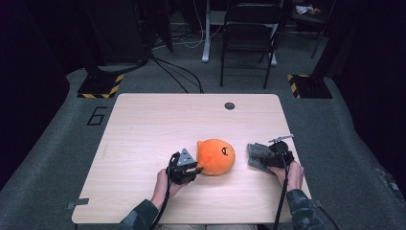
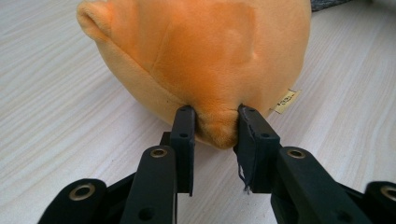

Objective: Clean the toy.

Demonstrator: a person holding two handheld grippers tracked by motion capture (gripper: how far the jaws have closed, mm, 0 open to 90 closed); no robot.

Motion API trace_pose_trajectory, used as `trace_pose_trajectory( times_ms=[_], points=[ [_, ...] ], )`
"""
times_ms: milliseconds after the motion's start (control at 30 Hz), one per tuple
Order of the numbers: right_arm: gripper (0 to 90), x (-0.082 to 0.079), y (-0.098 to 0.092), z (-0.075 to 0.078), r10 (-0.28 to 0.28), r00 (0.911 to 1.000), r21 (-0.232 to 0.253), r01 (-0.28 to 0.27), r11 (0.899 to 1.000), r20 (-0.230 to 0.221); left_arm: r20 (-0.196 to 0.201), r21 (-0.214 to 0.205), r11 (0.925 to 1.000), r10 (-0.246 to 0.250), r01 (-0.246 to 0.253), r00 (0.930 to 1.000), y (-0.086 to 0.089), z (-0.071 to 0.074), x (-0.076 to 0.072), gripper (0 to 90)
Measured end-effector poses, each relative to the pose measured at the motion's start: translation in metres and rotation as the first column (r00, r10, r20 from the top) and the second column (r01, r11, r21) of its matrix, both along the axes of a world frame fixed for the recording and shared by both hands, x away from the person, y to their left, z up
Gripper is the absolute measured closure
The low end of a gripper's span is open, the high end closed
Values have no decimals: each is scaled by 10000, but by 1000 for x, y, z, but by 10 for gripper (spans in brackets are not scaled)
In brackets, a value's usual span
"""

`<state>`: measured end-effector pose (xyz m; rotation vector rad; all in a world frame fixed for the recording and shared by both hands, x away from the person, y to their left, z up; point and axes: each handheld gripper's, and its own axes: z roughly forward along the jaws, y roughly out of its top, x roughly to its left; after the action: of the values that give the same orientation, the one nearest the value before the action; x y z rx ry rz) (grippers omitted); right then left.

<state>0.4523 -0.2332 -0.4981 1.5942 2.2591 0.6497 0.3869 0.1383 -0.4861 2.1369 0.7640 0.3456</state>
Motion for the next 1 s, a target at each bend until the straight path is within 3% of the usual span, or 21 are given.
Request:
trace_pose_trajectory(
  times_ms=[67,200,367,467,500,633,833,1000],
  points=[
    [502,0,-2,1,45,10000,46,-45,10000,45,35,-34,10000,16,-16,10000,0,0,0,700],
    [685,-1,-5,3,-62,9997,138,59,9999,220,75,-46,10000,23,-23,10000,-1,0,0,711],
    [725,-3,-1,14,133,9990,73,-136,9999,433,203,-91,10000,20,-19,9998,-1,1,-1,733],
    [727,-5,0,20,70,9989,327,-86,9994,473,293,-180,9998,40,-35,9996,-2,1,0,744],
    [730,-6,1,29,265,9970,688,-315,9971,734,358,-147,9999,28,-23,9994,-2,1,0,747],
    [734,-10,7,43,509,9930,1040,-620,9926,1067,424,-187,9998,97,-89,9991,-3,2,0,754],
    [734,-16,31,67,1258,9791,1517,-1503,9769,1595,583,-65,10000,74,-71,9983,-5,4,-2,760],
    [734,-18,67,83,2170,9577,1482,-2462,9578,1888,582,-42,9999,109,-106,9982,-7,5,-2,763]
  ],
)
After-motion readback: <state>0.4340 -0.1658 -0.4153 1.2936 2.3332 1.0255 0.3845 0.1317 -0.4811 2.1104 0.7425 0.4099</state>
